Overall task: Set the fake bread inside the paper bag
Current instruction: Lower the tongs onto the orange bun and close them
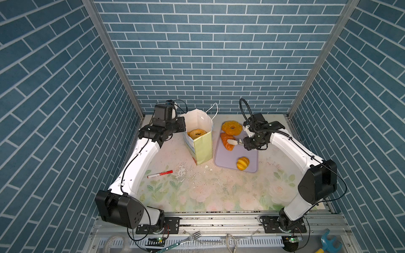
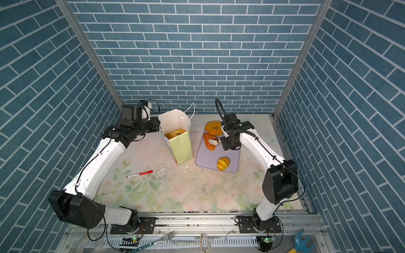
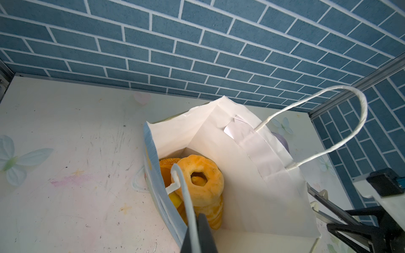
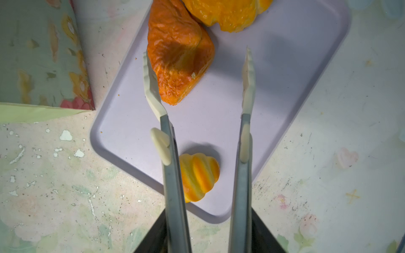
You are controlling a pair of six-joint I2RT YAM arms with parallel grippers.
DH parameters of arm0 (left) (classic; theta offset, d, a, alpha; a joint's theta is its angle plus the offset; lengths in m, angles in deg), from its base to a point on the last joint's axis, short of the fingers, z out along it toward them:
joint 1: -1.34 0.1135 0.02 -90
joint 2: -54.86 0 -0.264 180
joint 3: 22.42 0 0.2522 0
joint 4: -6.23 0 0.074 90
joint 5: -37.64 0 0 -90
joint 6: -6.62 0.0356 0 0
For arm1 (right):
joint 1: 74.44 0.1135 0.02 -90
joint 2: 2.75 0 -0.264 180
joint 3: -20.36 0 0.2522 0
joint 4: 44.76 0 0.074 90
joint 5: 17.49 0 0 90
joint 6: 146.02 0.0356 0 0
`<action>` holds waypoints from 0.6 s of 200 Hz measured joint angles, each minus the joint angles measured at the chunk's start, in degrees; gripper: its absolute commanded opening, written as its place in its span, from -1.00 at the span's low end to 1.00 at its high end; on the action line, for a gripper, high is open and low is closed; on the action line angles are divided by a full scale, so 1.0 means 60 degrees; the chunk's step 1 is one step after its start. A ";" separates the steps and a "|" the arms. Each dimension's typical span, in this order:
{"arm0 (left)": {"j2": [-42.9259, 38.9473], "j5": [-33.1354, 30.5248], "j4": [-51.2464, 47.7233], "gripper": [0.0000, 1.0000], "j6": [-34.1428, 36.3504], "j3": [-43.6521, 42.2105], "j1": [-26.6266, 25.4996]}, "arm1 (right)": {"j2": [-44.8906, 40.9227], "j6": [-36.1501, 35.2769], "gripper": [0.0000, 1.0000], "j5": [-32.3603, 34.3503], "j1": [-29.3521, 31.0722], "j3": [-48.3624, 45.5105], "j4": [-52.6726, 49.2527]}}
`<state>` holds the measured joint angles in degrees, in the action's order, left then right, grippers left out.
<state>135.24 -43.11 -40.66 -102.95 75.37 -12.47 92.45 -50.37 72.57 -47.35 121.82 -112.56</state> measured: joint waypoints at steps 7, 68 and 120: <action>0.0000 0.0004 0.0000 -1.00 0.0004 0.0000 0.0000 | 0.0004 0.0022 0.03 0.0007 0.0073 0.0098 0.0015; 0.0000 0.0000 0.0000 -1.00 0.0000 0.0000 0.0000 | 0.0641 0.0291 0.05 0.0135 0.0557 0.0481 0.0146; 0.0000 -0.0004 0.0000 -1.00 0.0000 0.0000 0.0000 | 0.1497 0.0601 0.05 0.0233 0.0583 0.0481 0.0415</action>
<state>135.24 -43.13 -40.66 -102.95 75.37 -12.47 101.43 -46.76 73.96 -43.85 124.71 -110.07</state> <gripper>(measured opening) 0.042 0.524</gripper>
